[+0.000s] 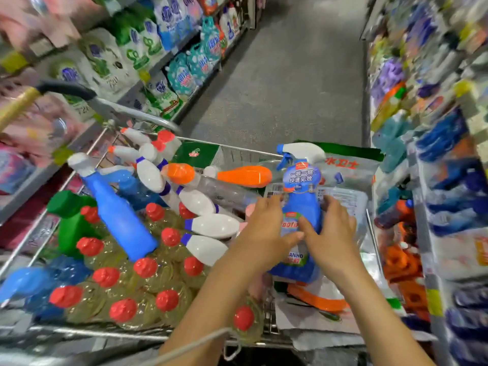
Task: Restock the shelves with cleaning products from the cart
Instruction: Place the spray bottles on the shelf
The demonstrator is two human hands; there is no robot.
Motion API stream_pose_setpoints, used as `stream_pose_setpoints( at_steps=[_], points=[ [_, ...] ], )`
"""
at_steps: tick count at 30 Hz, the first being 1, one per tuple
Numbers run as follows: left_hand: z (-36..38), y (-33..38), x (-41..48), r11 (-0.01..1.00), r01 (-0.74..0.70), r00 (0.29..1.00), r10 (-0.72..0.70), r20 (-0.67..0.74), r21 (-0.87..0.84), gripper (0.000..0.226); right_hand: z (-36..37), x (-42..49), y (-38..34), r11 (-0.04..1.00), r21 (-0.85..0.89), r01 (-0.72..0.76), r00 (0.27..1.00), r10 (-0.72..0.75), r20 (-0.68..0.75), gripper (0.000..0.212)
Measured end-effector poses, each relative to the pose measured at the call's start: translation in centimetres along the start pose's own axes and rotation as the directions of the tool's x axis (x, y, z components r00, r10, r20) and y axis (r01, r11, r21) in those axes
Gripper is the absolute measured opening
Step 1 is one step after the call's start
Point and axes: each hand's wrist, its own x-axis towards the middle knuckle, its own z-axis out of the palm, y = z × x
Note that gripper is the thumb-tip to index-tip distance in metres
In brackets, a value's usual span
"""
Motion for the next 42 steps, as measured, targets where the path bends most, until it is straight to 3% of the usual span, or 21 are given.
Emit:
stream_pose_setpoints(
  at_steps=[5, 9, 13, 16, 20, 22, 26, 29, 32, 35, 39, 42],
  points=[
    [-0.3, 0.4, 1.9, 0.968, 0.022, 0.979, -0.072, 0.191, 0.249, 0.045, 0.1, 0.7, -0.6, 0.991, -0.075, -0.107, 0.989, 0.113, 0.090, 0.058],
    [0.4, 0.5, 2.7, 0.919, 0.038, 0.963, -0.139, 0.232, 0.393, 0.051, 0.4, 1.1, -1.0, 0.986, -0.075, -0.148, 0.987, 0.152, 0.051, 0.060],
    [0.4, 0.4, 2.7, 0.900, -0.010, 0.968, -0.101, 0.229, 0.437, 0.044, 0.8, 0.3, -0.9, 0.989, -0.074, -0.130, 0.991, 0.132, 0.028, 0.058],
    [0.5, 0.2, 2.6, 0.903, -0.011, 0.976, -0.084, 0.202, 0.430, 0.044, 0.7, 0.2, -1.0, 0.991, 0.033, -0.133, 0.991, 0.132, 0.013, 0.052],
    [0.4, -0.2, 2.6, 0.901, -0.031, 0.970, -0.077, 0.229, 0.433, 0.053, 0.7, 0.2, -0.8, 0.987, 0.124, -0.098, 0.995, 0.096, 0.023, 0.077],
    [0.4, -0.4, 2.4, 0.910, -0.016, 0.972, -0.083, 0.221, 0.413, 0.059, 1.1, -0.7, -0.9, 0.977, 0.206, -0.055, 0.998, 0.060, -0.014, 0.076],
    [-0.1, -1.0, 1.8, 0.953, -0.068, 0.976, 0.002, 0.217, 0.295, 0.073, 1.1, -2.2, -0.9, 0.954, 0.296, 0.038, 0.989, 0.006, -0.146, 0.069],
    [-0.6, -1.2, 1.2, 0.992, -0.128, 0.976, 0.128, 0.177, -0.009, 0.074, 0.0, -2.7, -1.2, 0.940, 0.335, 0.067, 0.972, 0.014, -0.234, 0.066],
    [-1.2, -1.1, 0.5, 0.916, -0.178, 0.963, 0.237, 0.127, -0.360, 0.057, -1.6, -3.7, -2.1, 0.909, 0.405, 0.101, 0.957, 0.023, -0.290, 0.063],
    [-1.7, -0.8, -0.6, 0.781, -0.164, 0.929, 0.327, 0.171, -0.603, 0.059, -3.4, -5.6, -3.2, 0.809, 0.573, 0.130, 0.948, 0.069, -0.312, 0.067],
    [-2.0, 0.3, -2.3, 0.728, -0.036, 0.852, 0.379, 0.360, -0.684, 0.059, -5.6, -9.1, -4.5, 0.751, 0.633, 0.185, 0.929, 0.077, -0.363, 0.068],
    [-1.4, 1.5, -3.9, 0.755, -0.066, 0.799, 0.431, 0.419, -0.652, 0.050, -6.7, -12.3, -4.6, 0.740, 0.644, 0.193, 0.919, 0.094, -0.384, 0.065]
  ],
)
